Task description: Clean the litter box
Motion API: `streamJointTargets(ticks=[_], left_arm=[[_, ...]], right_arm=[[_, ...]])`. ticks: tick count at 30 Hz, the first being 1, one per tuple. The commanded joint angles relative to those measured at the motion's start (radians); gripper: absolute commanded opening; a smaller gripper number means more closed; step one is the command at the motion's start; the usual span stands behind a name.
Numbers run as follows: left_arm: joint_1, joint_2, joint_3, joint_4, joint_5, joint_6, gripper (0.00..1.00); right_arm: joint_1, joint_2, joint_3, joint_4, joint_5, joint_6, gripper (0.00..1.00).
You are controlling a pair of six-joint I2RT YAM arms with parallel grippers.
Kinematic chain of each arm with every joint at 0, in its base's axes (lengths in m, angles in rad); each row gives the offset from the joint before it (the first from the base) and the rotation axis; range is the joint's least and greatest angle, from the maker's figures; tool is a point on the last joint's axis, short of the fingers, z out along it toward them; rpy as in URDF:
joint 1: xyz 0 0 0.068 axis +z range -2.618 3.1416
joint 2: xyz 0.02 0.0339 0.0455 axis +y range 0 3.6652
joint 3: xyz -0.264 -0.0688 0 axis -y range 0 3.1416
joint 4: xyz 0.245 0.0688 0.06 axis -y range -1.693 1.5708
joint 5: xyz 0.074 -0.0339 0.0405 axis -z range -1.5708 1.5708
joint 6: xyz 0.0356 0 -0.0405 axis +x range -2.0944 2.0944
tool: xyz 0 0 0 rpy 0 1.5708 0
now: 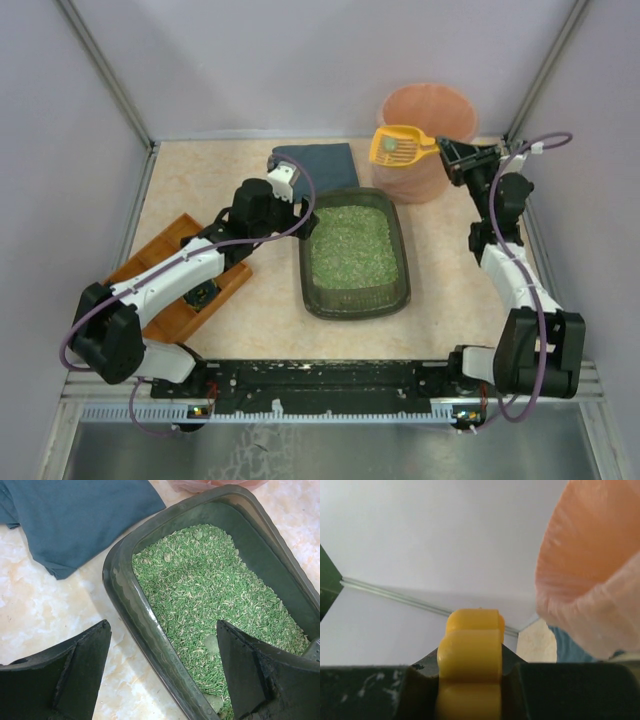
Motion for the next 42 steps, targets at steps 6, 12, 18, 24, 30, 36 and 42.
streamJointTargets(ticks=[6,12,18,24,30,36,42], left_arm=[[0.002,0.0,0.04,-0.017,0.008,0.011,0.91],[0.002,0.004,0.046,-0.021,0.015,0.01,0.9],[0.002,0.008,0.055,-0.032,0.01,0.012,0.88],[0.002,0.008,0.055,-0.031,0.036,0.008,0.88],[0.002,0.006,0.055,-0.03,0.035,0.006,0.88],[0.001,0.009,0.057,-0.031,0.041,0.005,0.88],[0.002,0.014,0.061,-0.038,0.033,0.006,0.88]], right_arm=[[-0.089,0.164,0.309,0.001,0.114,-0.192,0.0],[-0.098,0.235,0.47,-0.056,0.142,-0.442,0.0],[-0.098,0.301,0.601,-0.176,0.081,-0.677,0.0],[-0.097,0.405,0.81,-0.426,-0.043,-0.856,0.0],[-0.096,0.453,0.897,-0.548,-0.027,-0.973,0.0],[-0.088,0.433,0.934,-0.615,0.0,-1.049,0.0],[-0.082,0.365,0.951,-0.6,-0.005,-1.031,0.0]])
